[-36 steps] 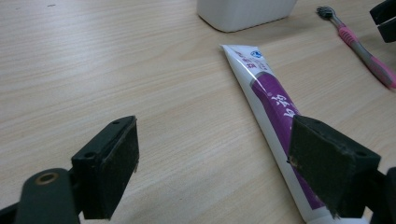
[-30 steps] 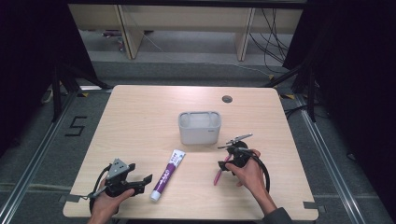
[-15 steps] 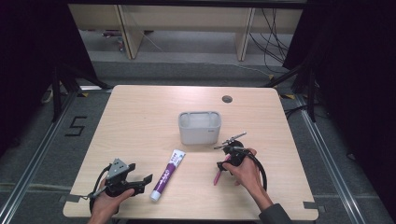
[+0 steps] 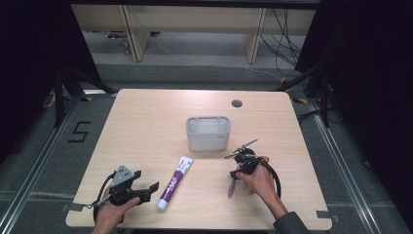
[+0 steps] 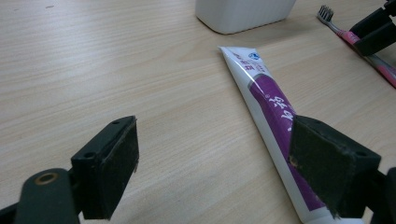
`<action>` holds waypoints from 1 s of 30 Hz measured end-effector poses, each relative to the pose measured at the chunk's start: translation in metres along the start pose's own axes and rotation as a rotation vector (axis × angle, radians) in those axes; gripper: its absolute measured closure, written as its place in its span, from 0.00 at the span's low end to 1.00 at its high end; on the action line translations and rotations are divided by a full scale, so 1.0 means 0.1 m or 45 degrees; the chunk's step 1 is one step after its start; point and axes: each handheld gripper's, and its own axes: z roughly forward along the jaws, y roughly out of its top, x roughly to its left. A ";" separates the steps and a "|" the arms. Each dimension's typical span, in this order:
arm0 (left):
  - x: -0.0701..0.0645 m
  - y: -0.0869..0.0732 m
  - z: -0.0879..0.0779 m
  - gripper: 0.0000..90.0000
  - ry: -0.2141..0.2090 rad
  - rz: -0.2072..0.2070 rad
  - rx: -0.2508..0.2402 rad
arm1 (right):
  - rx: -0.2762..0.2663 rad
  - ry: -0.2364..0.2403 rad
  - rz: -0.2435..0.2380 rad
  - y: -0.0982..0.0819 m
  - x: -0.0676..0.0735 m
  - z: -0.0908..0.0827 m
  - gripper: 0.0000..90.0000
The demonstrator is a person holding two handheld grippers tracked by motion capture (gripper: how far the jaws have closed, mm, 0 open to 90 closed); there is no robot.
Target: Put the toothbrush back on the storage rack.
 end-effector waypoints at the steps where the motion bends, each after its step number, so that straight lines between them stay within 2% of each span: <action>1: 0.00 0.00 0.00 0.18 -0.001 0.001 0.000 | 0.021 0.006 0.014 -0.01 -0.02 0.01 0.57; 3: 0.01 0.00 0.00 0.18 0.002 0.008 0.008 | 0.027 0.025 -0.008 -0.02 -0.03 0.00 0.62; 5: 0.01 0.00 0.00 0.18 0.002 0.008 0.010 | 0.050 0.027 -0.004 -0.02 -0.04 -0.02 0.65; 6: 0.00 0.00 0.00 0.18 0.000 -0.002 0.001 | 0.053 0.031 -0.028 -0.02 -0.06 -0.02 0.66; 9: 0.00 0.00 0.00 0.18 0.001 0.007 0.008 | 0.092 0.033 -0.028 -0.01 -0.06 -0.03 0.71; 11: 0.00 0.00 0.00 0.18 0.002 0.007 0.011 | 0.116 0.024 -0.069 0.01 -0.07 -0.03 0.75; 12: 0.00 0.00 0.00 0.18 -0.001 0.005 0.009 | 0.124 0.041 -0.093 0.02 -0.08 -0.03 0.77; 13: 0.00 0.00 0.00 0.18 -0.003 0.005 0.008 | 0.142 0.062 -0.090 0.02 -0.08 -0.04 0.79; 14: 0.00 0.00 0.00 0.18 -0.003 0.005 0.010 | 0.150 0.063 -0.118 0.03 -0.09 -0.03 0.80; 15: 0.00 0.00 0.00 0.18 -0.005 0.002 0.002 | 0.172 0.048 -0.095 0.04 -0.08 -0.04 0.81; 16: 0.00 0.00 0.00 0.18 -0.005 -0.001 -0.002 | 0.183 0.050 -0.115 0.04 -0.09 -0.03 0.82; 18: 0.00 0.00 -0.01 0.18 0.000 0.002 0.004 | 0.207 0.061 -0.113 0.05 -0.09 -0.03 0.84; 19: 0.00 0.00 0.00 0.18 -0.004 0.000 0.000 | 0.229 0.040 -0.108 0.07 -0.08 -0.04 0.85; 20: 0.00 0.00 -0.01 0.18 -0.006 0.009 0.007 | 0.222 0.044 -0.118 0.07 -0.08 -0.03 0.86; 21: 0.00 0.00 0.00 0.18 -0.007 0.006 0.006 | 0.216 0.053 -0.159 0.07 -0.10 -0.03 0.87; 23: 0.00 0.00 0.00 0.18 -0.008 0.001 0.001 | 0.237 0.047 -0.175 0.08 -0.10 -0.04 0.88; 25: 0.00 0.00 0.00 0.18 -0.007 0.006 0.006 | 0.275 0.024 -0.151 0.09 -0.08 -0.04 0.89; 27: 0.00 0.00 0.00 0.18 -0.007 0.004 0.003 | 0.272 0.027 -0.205 0.10 -0.09 -0.03 0.91; 30: 0.00 0.00 0.00 0.18 -0.008 0.003 0.002 | 0.287 0.014 -0.216 0.12 -0.08 -0.03 0.92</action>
